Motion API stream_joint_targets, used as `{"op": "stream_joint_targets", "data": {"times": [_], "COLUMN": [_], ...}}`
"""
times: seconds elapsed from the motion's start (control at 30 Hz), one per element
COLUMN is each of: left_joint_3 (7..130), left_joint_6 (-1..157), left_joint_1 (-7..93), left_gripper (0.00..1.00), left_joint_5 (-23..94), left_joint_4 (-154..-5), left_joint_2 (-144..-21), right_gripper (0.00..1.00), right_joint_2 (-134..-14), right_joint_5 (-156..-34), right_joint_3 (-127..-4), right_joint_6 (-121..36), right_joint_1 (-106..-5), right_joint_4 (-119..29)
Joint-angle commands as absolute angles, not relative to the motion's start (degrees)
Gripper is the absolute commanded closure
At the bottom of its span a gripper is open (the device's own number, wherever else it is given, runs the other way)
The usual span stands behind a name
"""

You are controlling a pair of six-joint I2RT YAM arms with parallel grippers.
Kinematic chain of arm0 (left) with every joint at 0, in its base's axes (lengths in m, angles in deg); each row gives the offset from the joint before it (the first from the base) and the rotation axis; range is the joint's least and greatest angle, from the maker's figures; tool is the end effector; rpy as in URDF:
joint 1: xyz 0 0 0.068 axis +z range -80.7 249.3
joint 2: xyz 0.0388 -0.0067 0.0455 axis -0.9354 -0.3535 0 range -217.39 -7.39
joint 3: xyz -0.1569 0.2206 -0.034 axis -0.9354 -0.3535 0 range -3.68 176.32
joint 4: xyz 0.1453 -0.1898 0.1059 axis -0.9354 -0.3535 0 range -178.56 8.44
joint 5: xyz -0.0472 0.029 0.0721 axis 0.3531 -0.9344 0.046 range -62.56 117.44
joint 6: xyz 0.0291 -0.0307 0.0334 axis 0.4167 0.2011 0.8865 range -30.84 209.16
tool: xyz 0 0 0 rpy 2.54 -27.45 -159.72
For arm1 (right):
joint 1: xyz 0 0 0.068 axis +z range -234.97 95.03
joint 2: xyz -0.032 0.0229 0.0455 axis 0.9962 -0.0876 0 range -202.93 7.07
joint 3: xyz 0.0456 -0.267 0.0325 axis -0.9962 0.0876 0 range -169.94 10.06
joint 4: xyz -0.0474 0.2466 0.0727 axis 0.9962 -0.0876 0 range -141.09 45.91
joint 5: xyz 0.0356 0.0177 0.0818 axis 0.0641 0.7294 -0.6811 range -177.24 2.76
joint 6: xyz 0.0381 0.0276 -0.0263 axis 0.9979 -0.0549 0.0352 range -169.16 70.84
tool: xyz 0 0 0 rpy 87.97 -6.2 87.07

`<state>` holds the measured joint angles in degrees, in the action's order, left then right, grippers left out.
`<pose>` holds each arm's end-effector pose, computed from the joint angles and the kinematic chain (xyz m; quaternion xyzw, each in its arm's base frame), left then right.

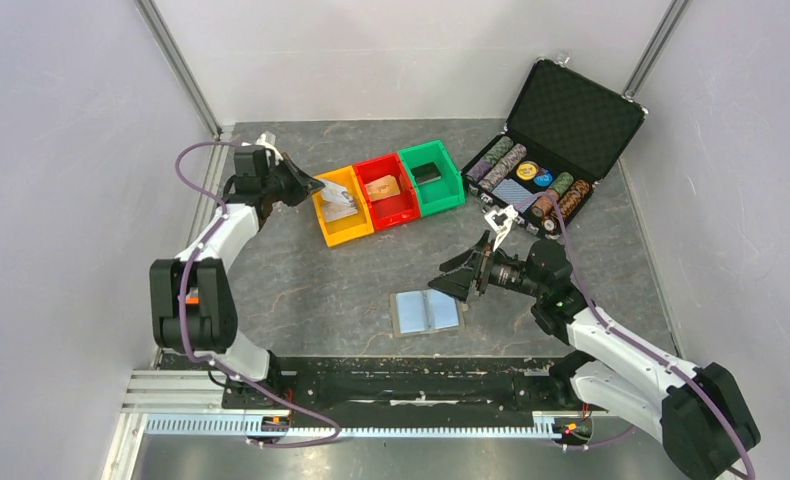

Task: Take the credit cards out of the card holder
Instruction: Place the credit card in the storage box.

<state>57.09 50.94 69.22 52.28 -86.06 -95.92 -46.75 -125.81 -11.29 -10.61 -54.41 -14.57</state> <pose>0.3477 -0.0154 0.2596 -0.1813 0.8422 -0.3326 0.3837 0.1650 0.1232 0.2405 -0.1791 0.6986 0.5660 0.3995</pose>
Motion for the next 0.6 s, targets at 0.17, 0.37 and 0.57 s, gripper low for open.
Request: {"op": "stream_joint_targets", "data": {"times": [0.17, 0.37, 0.57], "left_joint_3": [58.0, 57.9, 57.8], "left_joint_6": [44.7, 44.8, 44.7], "left_joint_1": [69.2, 68.2, 66.9], "left_gripper": [0.98, 0.98, 0.98], "left_joint_5": [45.1, 43.9, 43.0], "left_joint_4": [-76.1, -74.0, -73.7], "left_joint_2": [-103.4, -105.8, -107.1], "right_gripper": [0.02, 0.02, 0.02], "right_joint_2": [-45.4, -45.4, -46.2], "right_joint_5": [-124.2, -123.6, -123.7], "right_joint_3": [-13.9, -13.2, -13.5], "right_joint_6": [-13.5, -13.6, -13.7], "right_joint_1": [-54.6, -54.6, -54.5], "right_joint_4": [-16.8, -16.8, -16.8]}}
